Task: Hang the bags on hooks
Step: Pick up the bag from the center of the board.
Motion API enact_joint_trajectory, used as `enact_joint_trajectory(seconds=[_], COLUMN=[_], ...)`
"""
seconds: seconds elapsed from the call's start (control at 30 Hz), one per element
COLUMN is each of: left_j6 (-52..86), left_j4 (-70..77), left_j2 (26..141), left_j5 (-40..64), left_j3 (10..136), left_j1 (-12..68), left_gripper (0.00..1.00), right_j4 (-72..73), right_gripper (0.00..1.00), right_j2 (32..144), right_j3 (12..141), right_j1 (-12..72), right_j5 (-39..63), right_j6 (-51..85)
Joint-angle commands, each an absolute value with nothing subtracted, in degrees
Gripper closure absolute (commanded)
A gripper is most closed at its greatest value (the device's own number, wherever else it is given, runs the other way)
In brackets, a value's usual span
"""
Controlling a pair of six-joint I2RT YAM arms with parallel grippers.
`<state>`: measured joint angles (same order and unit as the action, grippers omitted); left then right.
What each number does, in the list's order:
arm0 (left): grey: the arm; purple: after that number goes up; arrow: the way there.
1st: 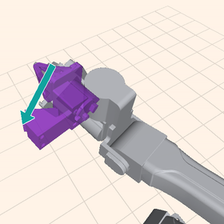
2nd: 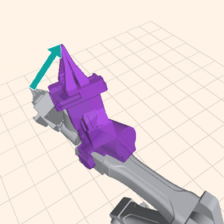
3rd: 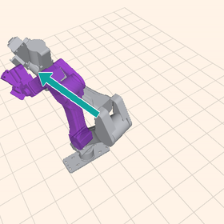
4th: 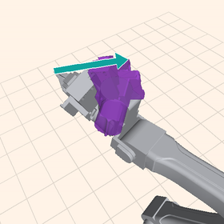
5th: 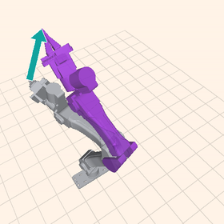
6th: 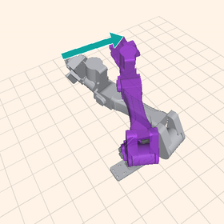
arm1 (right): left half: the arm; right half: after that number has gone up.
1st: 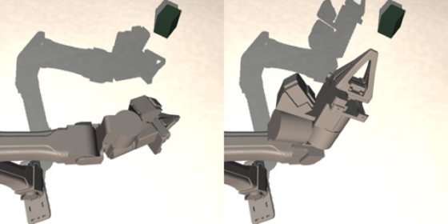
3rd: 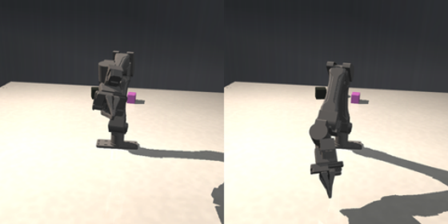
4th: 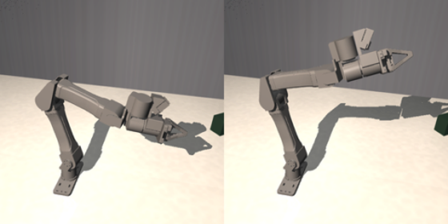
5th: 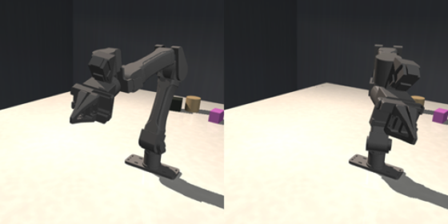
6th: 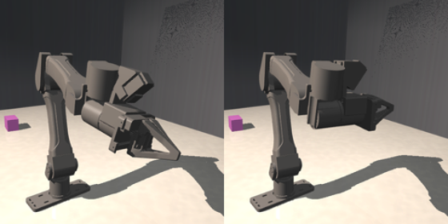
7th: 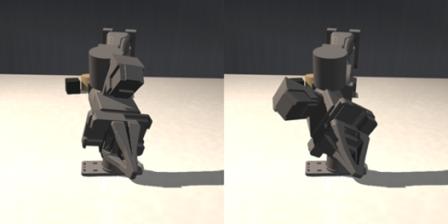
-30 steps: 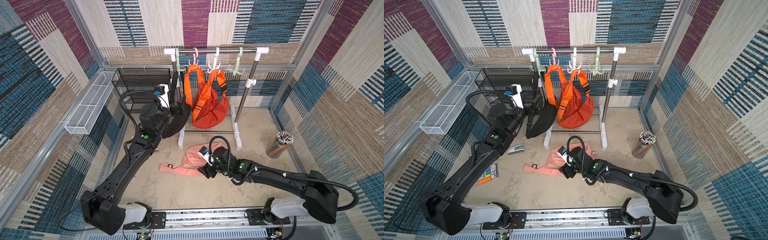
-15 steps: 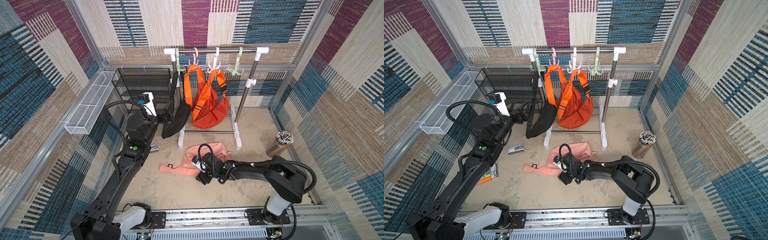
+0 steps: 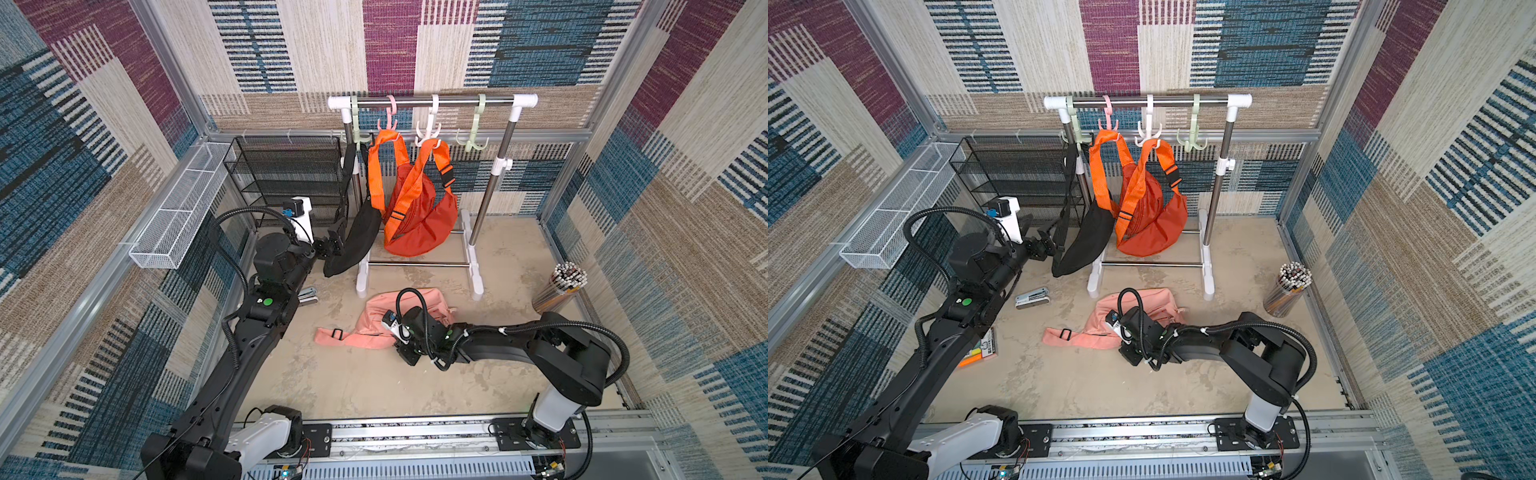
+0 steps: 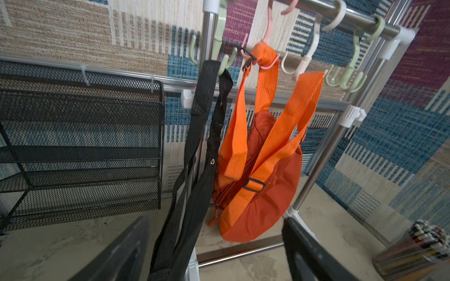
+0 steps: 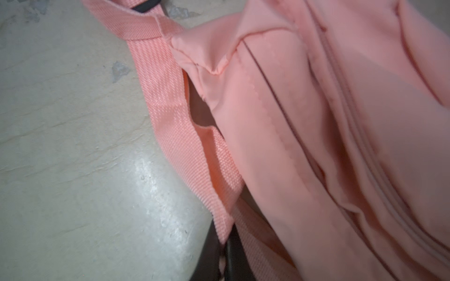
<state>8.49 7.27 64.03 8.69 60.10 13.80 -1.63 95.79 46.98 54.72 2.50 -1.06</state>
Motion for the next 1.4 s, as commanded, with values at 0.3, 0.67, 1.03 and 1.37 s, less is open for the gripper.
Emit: enact_joint_trajectory(seconds=[0.3, 0.67, 1.03, 1.37], left_j6=[-13.65, -33.97, -38.15, -35.91], left_j4=[-12.29, -26.95, -26.94, -17.89], left_j2=[72.08, 72.59, 80.42, 83.38], left_j5=[46.86, 63.35, 58.63, 51.20], left_j3=[59.81, 56.70, 56.96, 56.01], left_j1=[13.90, 14.24, 16.33, 18.44], left_gripper=[0.21, 0.21, 0.24, 0.35], right_j4=[-9.24, -10.12, -8.28, -6.42], right_gripper=[1.00, 1.00, 1.00, 1.00], right_j2=[85.25, 81.79, 79.98, 76.71], right_j3=[56.78, 59.31, 59.36, 57.69], right_j1=[54.62, 52.61, 52.38, 52.31], right_j5=[1.54, 1.96, 3.64, 6.27], right_j6=[-2.10, -1.32, -1.90, -1.42])
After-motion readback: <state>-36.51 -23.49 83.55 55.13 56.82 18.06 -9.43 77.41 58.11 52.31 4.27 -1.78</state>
